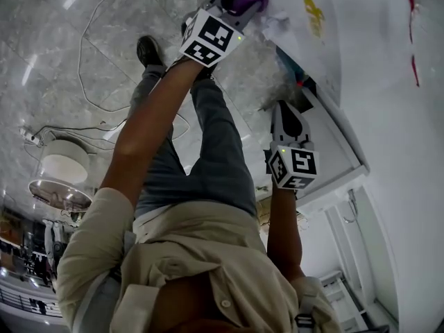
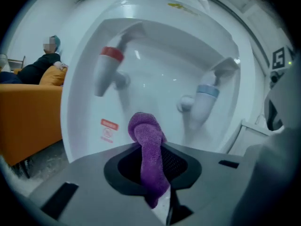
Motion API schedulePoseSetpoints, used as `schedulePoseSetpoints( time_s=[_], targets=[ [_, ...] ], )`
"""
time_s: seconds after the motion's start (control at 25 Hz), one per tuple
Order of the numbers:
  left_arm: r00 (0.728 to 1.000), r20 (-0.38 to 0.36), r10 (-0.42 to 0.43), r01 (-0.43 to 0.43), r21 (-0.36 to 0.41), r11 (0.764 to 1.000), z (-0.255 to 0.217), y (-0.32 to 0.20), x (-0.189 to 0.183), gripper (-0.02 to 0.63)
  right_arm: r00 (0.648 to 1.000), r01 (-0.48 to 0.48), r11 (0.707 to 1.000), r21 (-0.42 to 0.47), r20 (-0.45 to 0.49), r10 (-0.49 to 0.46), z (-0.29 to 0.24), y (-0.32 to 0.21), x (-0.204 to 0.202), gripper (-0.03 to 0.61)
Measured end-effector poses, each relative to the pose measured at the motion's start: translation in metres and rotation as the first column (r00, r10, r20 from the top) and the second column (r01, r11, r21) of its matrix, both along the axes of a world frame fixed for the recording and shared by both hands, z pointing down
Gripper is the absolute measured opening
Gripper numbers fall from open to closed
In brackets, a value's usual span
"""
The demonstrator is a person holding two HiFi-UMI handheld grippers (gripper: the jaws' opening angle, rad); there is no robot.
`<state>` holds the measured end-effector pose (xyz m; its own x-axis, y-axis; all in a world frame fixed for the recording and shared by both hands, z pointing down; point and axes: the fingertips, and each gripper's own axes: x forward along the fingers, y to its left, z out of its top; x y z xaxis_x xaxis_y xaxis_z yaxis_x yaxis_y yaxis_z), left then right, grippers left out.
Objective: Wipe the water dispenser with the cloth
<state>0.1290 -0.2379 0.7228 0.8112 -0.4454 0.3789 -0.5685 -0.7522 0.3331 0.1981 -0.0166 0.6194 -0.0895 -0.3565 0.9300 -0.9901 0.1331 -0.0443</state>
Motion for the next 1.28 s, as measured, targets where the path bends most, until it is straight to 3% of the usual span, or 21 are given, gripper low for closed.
schedulePoseSetpoints(
  time_s=[0.2,0.36,0.52,1.04,1.28],
  targets=[
    [0.991,-0.031,0.127,-0.128,-0.032,0.991,0.0,0.064,0.039,0.085,1.0,0.014,1.0,0.008,0.013,-0.015,-0.001,-0.006,-0.007,0.028],
    [0.994,-0.068,0.083,-0.09,-0.104,0.99,0.009,0.086,0.037,0.078,1.0,0.022,1.0,0.008,0.014,-0.022,0.001,-0.007,-0.007,0.028],
    [0.994,-0.08,0.081,-0.091,-0.129,0.987,0.012,0.102,0.037,0.08,0.999,0.024,1.0,0.007,0.022,-0.024,0.003,-0.004,-0.01,0.028],
    [0.987,-0.136,0.09,-0.104,-0.098,0.99,-0.051,0.119,0.049,0.081,0.998,0.047,0.998,0.036,0.045,-0.048,-0.013,-0.003,-0.009,0.028],
    [0.986,-0.129,0.105,-0.114,-0.063,0.992,-0.085,0.118,0.048,0.081,0.997,0.058,0.996,0.063,0.05,-0.061,-0.033,-0.007,-0.007,0.028]
  ],
)
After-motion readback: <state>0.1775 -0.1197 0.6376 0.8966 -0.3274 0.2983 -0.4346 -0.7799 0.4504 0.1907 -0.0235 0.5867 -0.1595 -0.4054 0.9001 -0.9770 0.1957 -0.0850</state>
